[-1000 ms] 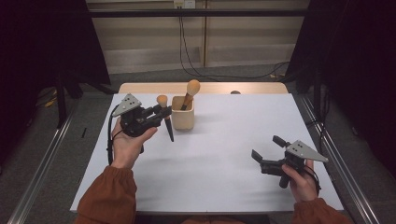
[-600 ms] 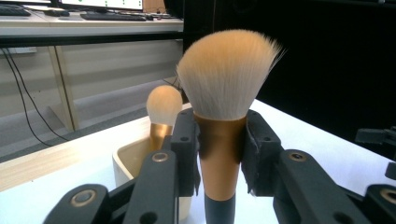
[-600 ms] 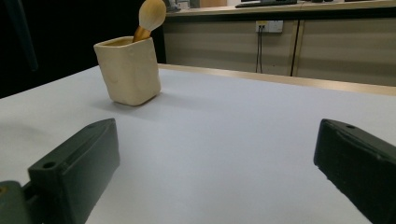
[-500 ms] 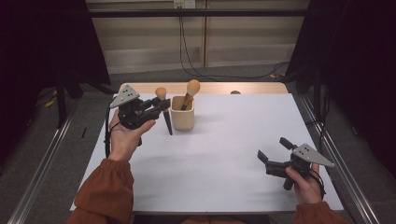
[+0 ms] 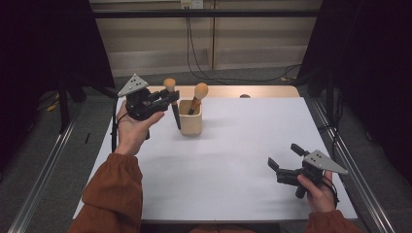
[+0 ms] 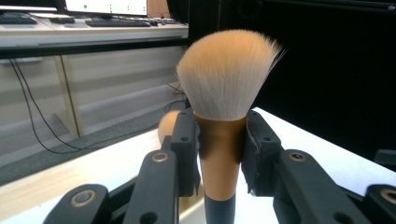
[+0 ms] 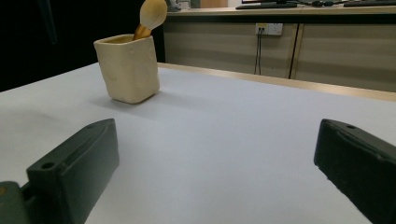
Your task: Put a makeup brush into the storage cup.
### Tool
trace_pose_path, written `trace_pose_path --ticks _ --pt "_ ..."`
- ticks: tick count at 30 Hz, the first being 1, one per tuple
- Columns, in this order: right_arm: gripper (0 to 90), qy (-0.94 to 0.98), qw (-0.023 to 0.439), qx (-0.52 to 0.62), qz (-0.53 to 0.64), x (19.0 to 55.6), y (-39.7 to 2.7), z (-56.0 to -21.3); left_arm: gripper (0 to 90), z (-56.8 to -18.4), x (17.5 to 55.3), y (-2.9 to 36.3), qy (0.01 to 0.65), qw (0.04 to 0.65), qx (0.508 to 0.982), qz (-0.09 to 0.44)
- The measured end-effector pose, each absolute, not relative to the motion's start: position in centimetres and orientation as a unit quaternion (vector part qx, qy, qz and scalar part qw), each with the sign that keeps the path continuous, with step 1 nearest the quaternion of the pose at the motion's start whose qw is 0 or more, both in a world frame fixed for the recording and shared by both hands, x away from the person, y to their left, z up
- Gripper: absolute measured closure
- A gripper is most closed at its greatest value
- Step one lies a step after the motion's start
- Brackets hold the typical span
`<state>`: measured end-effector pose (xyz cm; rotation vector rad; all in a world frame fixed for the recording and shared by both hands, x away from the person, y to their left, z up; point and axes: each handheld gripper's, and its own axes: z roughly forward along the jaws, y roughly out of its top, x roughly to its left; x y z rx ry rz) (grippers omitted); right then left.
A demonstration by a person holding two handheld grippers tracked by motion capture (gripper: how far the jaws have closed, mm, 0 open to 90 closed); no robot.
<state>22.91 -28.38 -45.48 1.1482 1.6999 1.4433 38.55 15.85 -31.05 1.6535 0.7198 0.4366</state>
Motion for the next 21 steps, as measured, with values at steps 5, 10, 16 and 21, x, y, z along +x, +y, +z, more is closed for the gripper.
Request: trace_pose_path --ticks 5,10,16,21 --pt "0.0 0.646 0.309 0.432 0.547 22.9 -28.3 -45.5 69.5 -30.4 39.2 15.6 0.316 0.605 0.707 0.187" --pt "0.0 0.651 0.308 0.427 0.547 22.9 -28.3 -45.5 69.4 -29.8 39.8 15.3 0.316 0.604 0.704 0.198" --pt "0.0 0.652 0.307 0.425 0.548 22.8 -28.3 -45.5 69.5 -30.3 40.8 15.3 0.327 0.609 0.693 0.204" --pt "0.0 0.652 0.301 0.427 0.549 22.8 -28.4 -45.5 69.4 -30.7 41.7 15.0 0.324 0.620 0.682 0.215"
